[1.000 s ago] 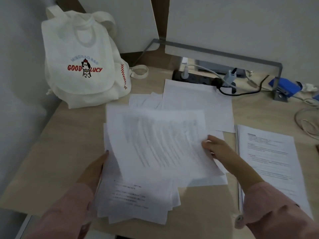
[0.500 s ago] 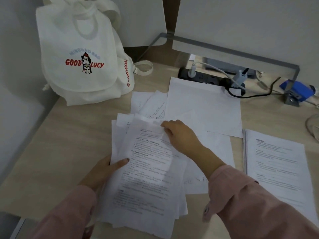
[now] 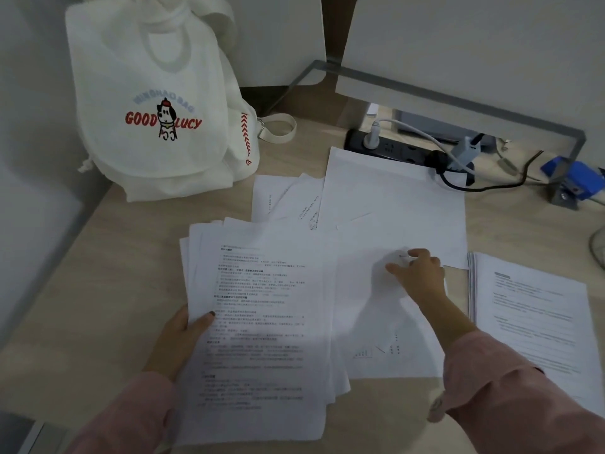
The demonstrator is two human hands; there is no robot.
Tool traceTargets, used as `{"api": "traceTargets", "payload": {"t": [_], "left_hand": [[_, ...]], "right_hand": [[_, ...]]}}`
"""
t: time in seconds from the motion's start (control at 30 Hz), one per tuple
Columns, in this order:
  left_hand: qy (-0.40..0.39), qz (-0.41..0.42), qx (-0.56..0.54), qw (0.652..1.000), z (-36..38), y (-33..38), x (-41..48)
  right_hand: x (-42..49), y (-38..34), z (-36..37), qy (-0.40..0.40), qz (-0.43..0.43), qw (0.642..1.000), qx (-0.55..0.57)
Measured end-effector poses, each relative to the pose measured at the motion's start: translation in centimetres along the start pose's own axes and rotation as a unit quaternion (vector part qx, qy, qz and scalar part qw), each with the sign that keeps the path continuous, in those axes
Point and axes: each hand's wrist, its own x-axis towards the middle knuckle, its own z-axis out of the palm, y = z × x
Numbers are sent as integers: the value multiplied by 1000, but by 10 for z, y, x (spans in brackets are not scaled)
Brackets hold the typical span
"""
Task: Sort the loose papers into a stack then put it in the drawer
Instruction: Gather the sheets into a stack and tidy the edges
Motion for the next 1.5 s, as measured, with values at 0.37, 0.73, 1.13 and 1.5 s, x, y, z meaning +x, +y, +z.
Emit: {"api": "traceTargets", "payload": {"t": [0.37,0.73,1.13,1.5], "left_hand": [[31,-17,-41,999,7,-4,-1],[25,-31,-99,994,21,-5,-5],[5,-34,-117,993,33,2,-20],[-1,-76,-149,986,33,-12,-16]], "right_hand": [[-17,6,-14,-25,-83,992,87],[-91,-29,-112,281,-285,887,231],[-141,3,-20,77,-537,838,52],[-139,59,42,-98,-535,838,-43]]}}
